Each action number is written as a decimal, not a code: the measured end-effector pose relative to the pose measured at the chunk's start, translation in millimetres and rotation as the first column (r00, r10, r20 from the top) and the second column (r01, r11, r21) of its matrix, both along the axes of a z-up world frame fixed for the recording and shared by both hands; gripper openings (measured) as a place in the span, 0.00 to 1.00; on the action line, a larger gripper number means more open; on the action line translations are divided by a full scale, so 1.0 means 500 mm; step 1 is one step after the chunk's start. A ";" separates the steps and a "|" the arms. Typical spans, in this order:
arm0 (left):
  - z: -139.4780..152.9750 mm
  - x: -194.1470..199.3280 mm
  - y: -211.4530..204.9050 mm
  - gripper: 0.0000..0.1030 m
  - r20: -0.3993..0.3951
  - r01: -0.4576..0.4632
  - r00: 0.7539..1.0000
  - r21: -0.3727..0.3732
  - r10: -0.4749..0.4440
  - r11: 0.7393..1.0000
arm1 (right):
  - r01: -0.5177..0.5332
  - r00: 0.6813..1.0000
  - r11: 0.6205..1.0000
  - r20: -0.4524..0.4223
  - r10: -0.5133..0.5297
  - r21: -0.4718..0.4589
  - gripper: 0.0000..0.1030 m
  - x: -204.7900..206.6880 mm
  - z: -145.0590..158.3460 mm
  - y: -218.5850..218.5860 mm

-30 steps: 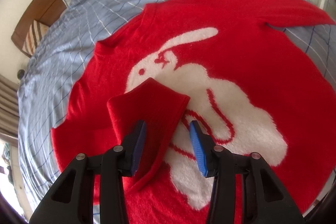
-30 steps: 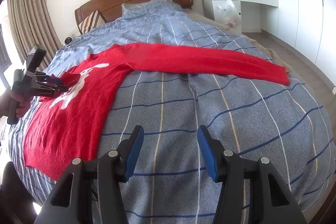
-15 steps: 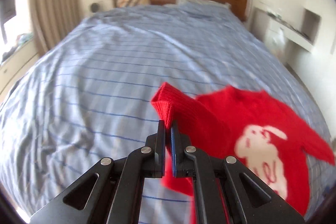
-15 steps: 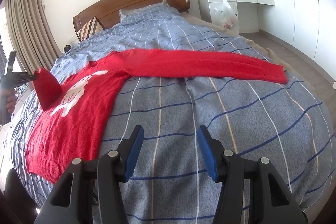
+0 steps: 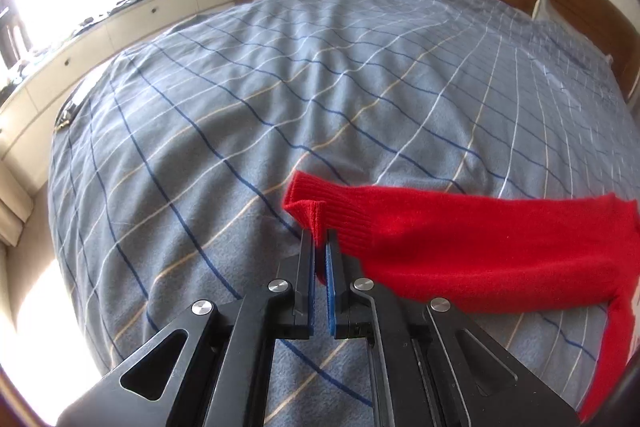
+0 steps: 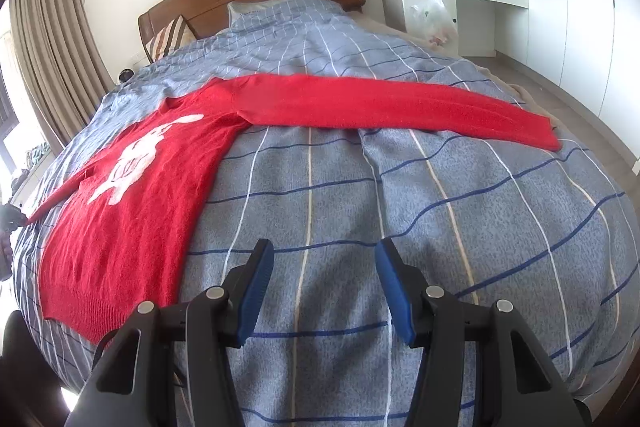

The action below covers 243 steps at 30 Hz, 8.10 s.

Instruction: Fold small clothes

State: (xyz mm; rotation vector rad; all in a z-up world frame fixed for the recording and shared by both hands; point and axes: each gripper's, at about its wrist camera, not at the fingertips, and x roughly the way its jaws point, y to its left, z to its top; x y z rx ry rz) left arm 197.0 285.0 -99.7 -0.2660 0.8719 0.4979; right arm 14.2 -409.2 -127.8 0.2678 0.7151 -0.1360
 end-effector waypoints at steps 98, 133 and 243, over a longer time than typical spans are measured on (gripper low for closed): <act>-0.006 -0.267 -0.311 0.99 0.173 0.525 0.851 -0.216 -0.496 0.824 | -0.043 0.999 0.999 0.015 0.044 -0.016 0.58 -0.028 0.035 0.036; -0.073 -0.349 -0.471 0.03 0.013 0.700 0.687 -0.283 -0.727 0.656 | -0.289 0.911 0.938 -0.244 0.331 0.193 0.04 0.003 -0.088 0.208; -0.063 -0.219 -0.334 0.99 0.120 0.371 0.920 0.046 -0.374 0.927 | -0.390 0.920 0.915 0.001 0.392 -0.106 0.80 0.223 0.060 0.246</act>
